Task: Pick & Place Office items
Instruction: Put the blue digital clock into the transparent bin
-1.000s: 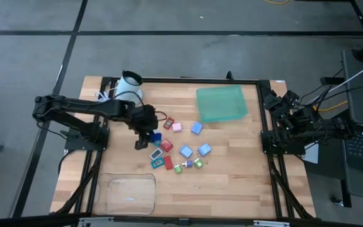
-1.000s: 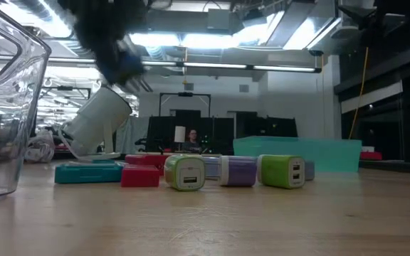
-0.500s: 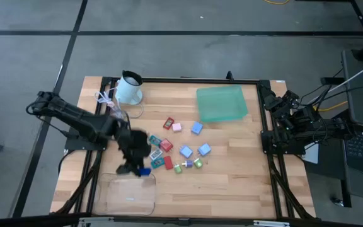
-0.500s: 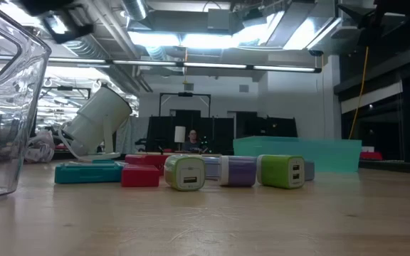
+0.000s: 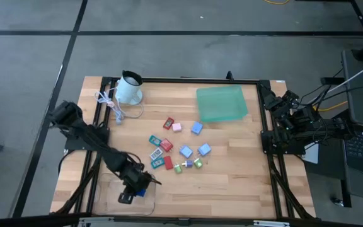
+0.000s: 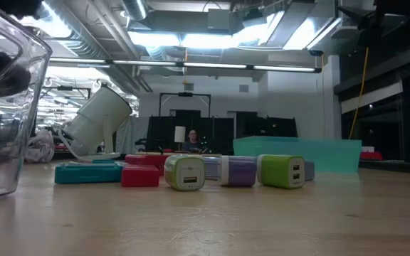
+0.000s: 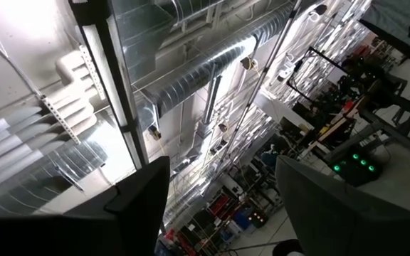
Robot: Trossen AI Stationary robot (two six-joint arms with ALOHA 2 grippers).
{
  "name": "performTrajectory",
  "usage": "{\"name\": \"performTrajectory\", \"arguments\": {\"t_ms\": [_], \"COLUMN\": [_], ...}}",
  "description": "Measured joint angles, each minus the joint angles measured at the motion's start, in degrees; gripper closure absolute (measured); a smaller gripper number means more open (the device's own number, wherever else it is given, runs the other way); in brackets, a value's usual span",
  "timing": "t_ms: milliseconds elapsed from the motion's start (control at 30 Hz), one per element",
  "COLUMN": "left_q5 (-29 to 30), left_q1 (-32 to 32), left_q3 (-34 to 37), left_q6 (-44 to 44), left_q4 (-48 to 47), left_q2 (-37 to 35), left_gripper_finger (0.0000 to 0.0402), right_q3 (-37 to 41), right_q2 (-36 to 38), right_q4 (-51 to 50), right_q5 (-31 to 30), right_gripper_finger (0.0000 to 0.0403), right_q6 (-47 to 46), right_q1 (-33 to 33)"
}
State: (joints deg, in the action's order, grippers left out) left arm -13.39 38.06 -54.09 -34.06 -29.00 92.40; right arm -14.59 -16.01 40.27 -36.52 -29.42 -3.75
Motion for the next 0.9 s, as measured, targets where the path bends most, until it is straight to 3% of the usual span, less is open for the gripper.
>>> {"name": "performTrajectory", "arguments": {"t_ms": [233,633,900], "left_q5": [6.9,8.3,13.4], "left_q1": [0.7,0.6,1.2], "left_q3": [0.0,0.2,0.2], "left_q6": [-0.9,-3.1,-3.1], "left_q4": [2.9,1.0,-0.7], "left_q2": [4.2,4.2,3.5], "left_gripper_finger": [0.0250,0.0250,0.0248], "right_q3": [0.0,0.0,-0.3], "right_q2": [0.0,0.0,0.0], "right_q4": [0.0,0.2,0.8], "right_q5": [-0.1,-0.1,-0.1], "right_gripper_finger": [0.0142,0.0142,0.0142], "right_q6": [-0.2,-0.4,-0.3], "right_q1": [0.0,0.0,0.0]}}
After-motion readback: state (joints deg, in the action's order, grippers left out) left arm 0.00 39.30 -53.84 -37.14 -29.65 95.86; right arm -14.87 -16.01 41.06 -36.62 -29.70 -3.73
